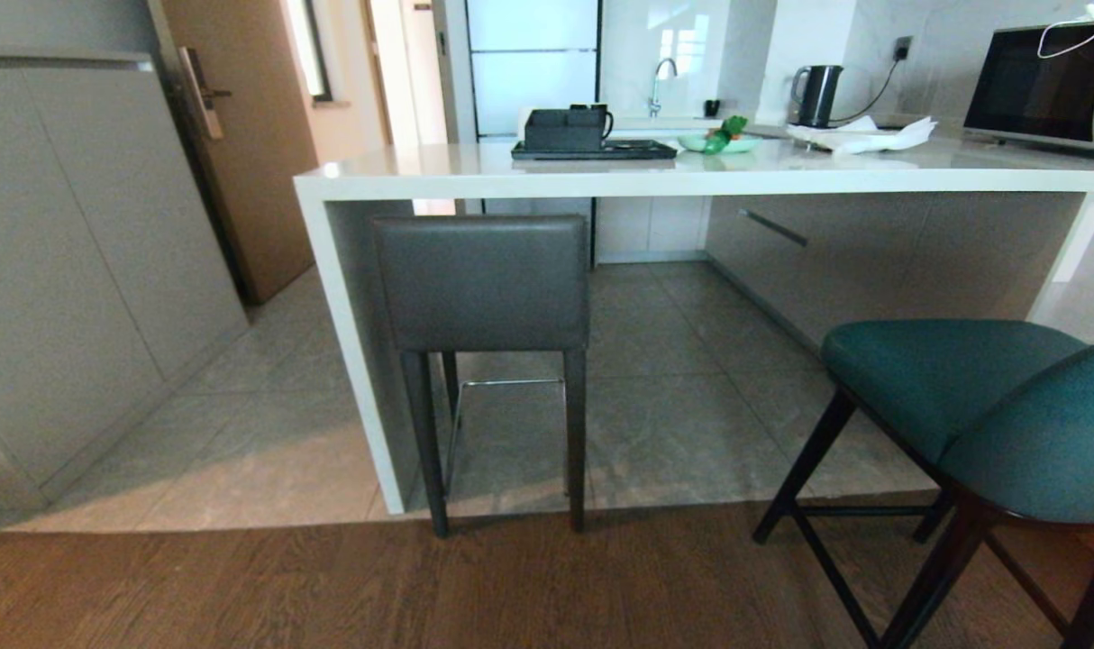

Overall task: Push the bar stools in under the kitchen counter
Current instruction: Push the blue chair back under the dining table

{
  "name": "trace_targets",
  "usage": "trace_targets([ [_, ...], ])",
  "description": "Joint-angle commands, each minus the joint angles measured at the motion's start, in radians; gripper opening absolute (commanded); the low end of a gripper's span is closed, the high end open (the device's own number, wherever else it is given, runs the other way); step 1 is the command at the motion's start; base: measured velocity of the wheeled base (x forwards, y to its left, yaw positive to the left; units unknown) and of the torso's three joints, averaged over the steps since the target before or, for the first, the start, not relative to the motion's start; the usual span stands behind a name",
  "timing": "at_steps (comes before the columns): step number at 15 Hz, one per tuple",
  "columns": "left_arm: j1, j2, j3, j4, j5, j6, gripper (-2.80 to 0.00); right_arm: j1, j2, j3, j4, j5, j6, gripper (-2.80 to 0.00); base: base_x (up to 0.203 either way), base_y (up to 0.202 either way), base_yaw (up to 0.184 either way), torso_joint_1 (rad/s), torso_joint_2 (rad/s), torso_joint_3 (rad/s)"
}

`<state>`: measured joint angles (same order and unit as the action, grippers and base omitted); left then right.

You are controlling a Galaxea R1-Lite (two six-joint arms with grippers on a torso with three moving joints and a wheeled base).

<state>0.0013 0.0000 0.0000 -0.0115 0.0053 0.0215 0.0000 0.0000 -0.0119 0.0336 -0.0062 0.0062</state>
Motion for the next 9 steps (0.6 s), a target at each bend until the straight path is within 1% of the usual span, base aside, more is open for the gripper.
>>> trace_targets([
  [1,0.000,0.002,0.003,-0.001,0.002,0.002,-2.80,0.000,0.002,0.001,0.000,0.000,0.000,-2.80,0.000,-0.191,0.000,-0.002,0.01,0.002],
  [9,0.000,0.002,0.003,-0.001,0.001,0.000,-2.80,0.000,0.002,0.000,0.000,0.000,0.000,-2.80,0.000,-0.194,0.002,0.000,0.00,0.003],
])
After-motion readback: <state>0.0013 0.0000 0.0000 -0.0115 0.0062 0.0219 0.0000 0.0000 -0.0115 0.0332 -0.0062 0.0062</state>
